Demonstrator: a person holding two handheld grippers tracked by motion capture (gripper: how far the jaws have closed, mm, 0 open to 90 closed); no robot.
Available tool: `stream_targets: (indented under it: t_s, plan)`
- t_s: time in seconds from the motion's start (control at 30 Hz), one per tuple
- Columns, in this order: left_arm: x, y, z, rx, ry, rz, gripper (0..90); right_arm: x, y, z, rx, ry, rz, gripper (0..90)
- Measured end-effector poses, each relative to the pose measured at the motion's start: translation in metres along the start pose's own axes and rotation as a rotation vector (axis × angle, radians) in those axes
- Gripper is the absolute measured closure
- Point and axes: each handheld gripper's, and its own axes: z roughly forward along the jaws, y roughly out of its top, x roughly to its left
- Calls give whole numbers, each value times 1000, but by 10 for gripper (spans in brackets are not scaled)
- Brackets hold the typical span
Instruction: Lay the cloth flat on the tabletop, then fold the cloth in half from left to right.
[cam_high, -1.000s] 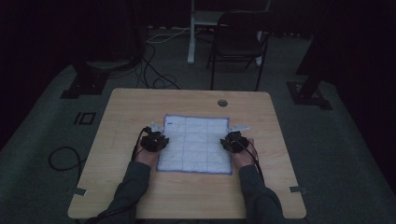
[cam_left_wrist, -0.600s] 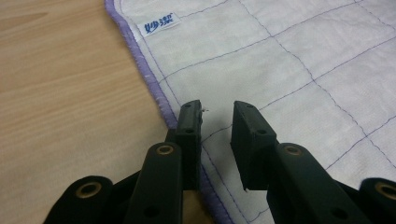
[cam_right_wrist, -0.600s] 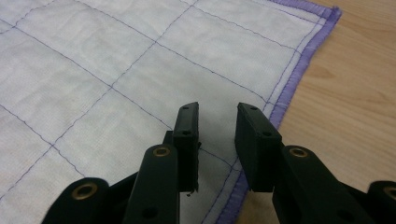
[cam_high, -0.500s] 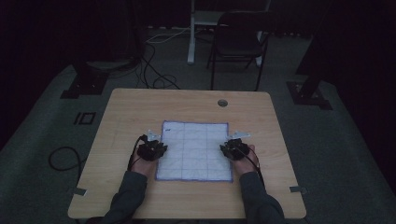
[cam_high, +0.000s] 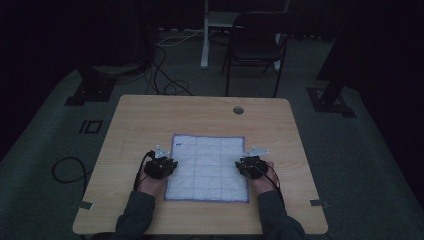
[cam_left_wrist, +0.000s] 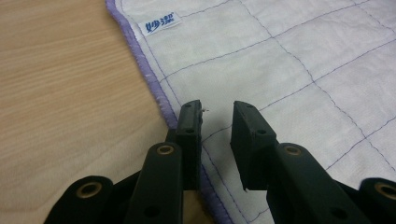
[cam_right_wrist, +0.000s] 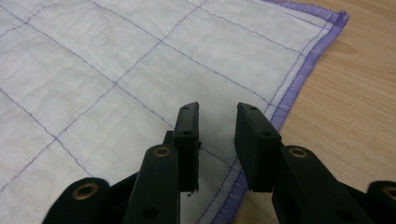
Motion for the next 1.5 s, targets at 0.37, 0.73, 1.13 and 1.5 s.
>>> stream_targets:
  t_s: [0.37, 0.73, 1.13, 1.5]
  plan:
    - [-6, -4, -14, -42, 24, -11, 694, 3, -6, -2, -27, 6, 13, 695]
    - [-10, -4, -31, -106, 13, -33, 633, 4, -7, -2, -35, 9, 15, 687]
    - [-7, -11, -26, -79, 60, -75, 547, 4, -7, -2, -35, 10, 16, 682]
    - [-2, -15, -12, -18, 108, -103, 518, 4, -7, -3, -36, 12, 13, 680]
